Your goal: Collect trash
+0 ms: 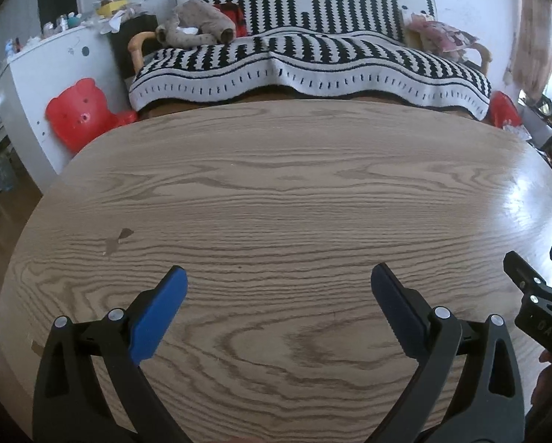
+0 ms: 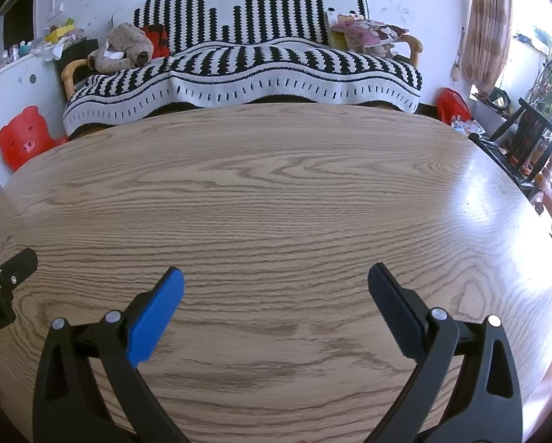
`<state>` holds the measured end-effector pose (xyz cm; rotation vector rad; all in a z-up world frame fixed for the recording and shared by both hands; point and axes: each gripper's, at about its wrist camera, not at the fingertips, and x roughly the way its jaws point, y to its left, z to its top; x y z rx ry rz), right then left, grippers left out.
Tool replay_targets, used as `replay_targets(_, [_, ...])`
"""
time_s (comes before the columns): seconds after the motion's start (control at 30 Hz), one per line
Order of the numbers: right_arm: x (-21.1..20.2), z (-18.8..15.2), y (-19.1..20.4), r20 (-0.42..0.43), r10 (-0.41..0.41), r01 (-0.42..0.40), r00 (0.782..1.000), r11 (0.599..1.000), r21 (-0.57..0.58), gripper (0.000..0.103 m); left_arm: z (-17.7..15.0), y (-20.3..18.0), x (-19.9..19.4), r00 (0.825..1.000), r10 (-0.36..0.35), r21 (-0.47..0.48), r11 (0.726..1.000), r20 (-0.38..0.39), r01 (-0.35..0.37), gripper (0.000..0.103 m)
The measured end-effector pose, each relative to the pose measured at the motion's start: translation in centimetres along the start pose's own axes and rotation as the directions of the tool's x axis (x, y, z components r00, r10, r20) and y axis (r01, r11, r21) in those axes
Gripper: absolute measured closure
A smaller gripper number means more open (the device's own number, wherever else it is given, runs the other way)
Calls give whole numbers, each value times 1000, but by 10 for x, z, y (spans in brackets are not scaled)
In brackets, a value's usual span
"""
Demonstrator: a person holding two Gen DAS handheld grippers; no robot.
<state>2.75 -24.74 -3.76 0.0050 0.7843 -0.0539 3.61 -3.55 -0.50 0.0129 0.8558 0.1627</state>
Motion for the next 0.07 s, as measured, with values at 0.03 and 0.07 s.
replay_targets(0.03, [0,0,0,-2,1,-1,1000,1000,-2,7,0,-1,0,1000,-4,5,1000,0,4,6])
replay_targets(0.07, [2,1,0,-5,1,-1,1000,1000,-9,7,-1,-2,1,1000,-13,6,1000,-4,13,6])
